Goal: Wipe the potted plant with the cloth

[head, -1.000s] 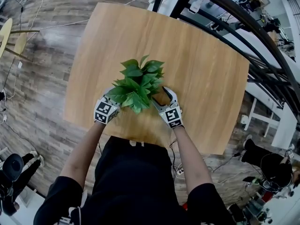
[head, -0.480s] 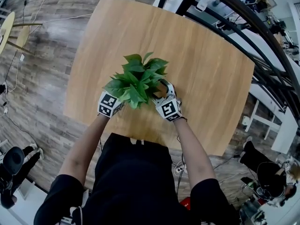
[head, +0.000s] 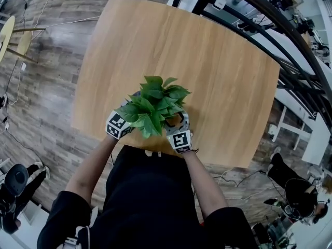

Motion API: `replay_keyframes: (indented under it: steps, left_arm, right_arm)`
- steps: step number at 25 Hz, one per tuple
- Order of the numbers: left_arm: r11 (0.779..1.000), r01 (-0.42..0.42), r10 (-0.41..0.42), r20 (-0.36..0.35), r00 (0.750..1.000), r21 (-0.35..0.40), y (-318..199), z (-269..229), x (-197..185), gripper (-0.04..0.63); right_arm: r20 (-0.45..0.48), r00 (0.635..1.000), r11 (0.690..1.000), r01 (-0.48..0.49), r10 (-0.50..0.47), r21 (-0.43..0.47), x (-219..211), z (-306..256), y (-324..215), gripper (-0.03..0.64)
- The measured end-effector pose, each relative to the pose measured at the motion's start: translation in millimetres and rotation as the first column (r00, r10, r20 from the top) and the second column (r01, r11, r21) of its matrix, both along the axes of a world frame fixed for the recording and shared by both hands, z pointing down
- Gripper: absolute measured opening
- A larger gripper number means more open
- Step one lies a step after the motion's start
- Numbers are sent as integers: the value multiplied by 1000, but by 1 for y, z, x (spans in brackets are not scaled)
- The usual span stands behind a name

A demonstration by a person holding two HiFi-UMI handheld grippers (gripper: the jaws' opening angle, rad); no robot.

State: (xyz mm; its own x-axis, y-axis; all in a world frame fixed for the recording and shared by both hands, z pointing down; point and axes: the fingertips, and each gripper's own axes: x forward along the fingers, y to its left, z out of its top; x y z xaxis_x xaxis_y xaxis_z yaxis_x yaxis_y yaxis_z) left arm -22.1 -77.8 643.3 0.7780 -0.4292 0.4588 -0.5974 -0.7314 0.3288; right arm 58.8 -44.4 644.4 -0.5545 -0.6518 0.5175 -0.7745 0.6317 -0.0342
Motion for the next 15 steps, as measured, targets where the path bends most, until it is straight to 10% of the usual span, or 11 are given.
replay_keyframes:
  steps: [15]
  left_arm:
    - [999, 34, -34, -24, 999, -7, 33, 12, 0, 132]
  right_arm:
    - [31, 1000, 999, 2, -1, -38, -12, 3, 25, 296]
